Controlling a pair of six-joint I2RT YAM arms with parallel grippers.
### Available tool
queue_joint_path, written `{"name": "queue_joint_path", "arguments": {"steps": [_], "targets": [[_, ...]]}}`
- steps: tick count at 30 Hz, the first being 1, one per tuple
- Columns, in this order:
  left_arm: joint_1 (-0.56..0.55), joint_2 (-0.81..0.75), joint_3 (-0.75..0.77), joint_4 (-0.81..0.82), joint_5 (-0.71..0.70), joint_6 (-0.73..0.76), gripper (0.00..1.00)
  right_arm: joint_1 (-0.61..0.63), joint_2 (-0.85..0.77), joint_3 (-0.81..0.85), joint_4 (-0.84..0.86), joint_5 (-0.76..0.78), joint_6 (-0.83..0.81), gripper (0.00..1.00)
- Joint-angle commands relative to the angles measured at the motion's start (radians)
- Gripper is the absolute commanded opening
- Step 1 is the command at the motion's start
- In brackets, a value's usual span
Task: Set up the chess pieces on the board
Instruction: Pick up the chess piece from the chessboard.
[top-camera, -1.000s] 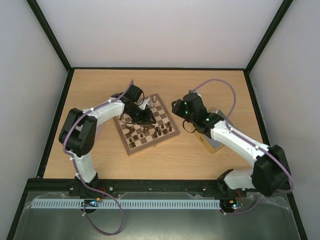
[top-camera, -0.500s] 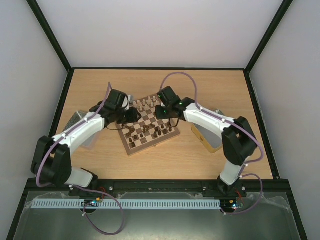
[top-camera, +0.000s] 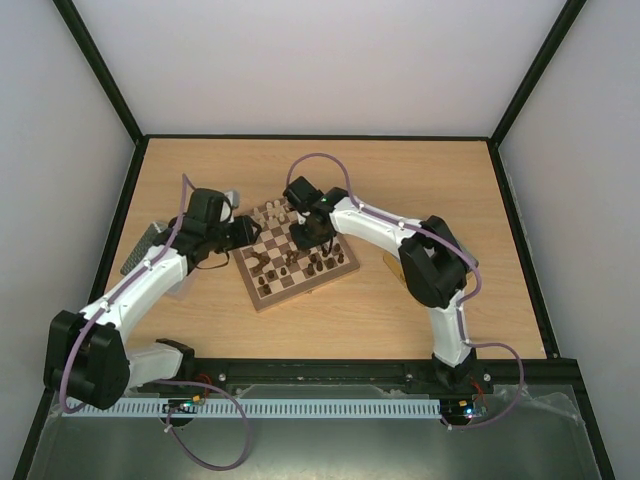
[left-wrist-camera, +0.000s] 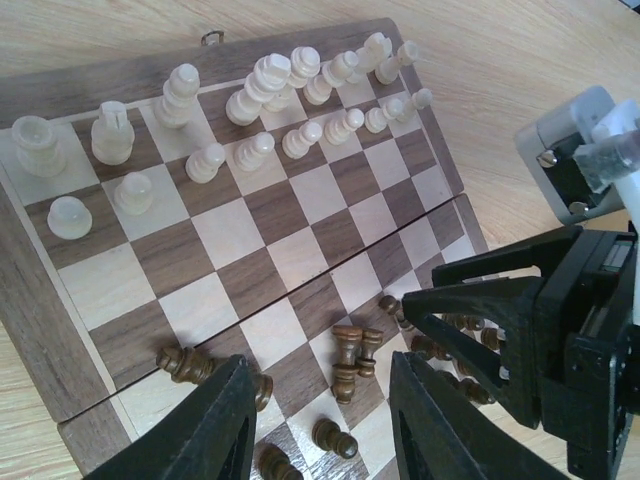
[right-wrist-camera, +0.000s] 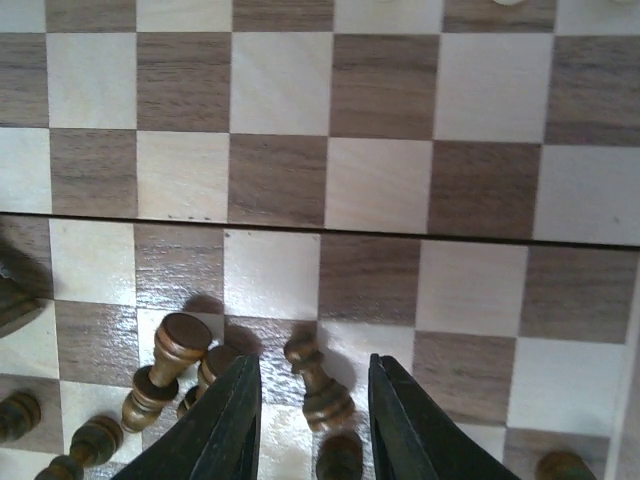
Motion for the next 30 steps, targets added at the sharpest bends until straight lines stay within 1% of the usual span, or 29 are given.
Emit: {"name": "queue_joint_path", "arguments": {"steps": [1, 14, 17, 22, 30], "targets": [[0.02, -0.025, -0.036, 0.03, 0.03, 0.006, 0.4, 0.016, 0.043, 0.068, -0.1, 0.037, -0.044, 0.29], [0.045, -0.022, -0.059, 0.05, 0.063, 0.013, 0.4, 0.036, 0.104, 0.109, -0.142, 0.037, -0.066, 0.28], [0.046, -0.022, -0.063, 0.054, 0.066, 0.012, 0.4, 0.04, 0.115, 0.113, -0.14, 0.039, -0.065, 0.24], [0.049, -0.021, -0.066, 0.059, 0.071, 0.014, 0.4, 0.051, 0.146, 0.139, -0.138, 0.072, -0.056, 0.21], [0.053, -0.022, -0.072, 0.064, 0.078, 0.014, 0.4, 0.054, 0.175, 0.161, -0.134, 0.099, -0.047, 0.21]]}}
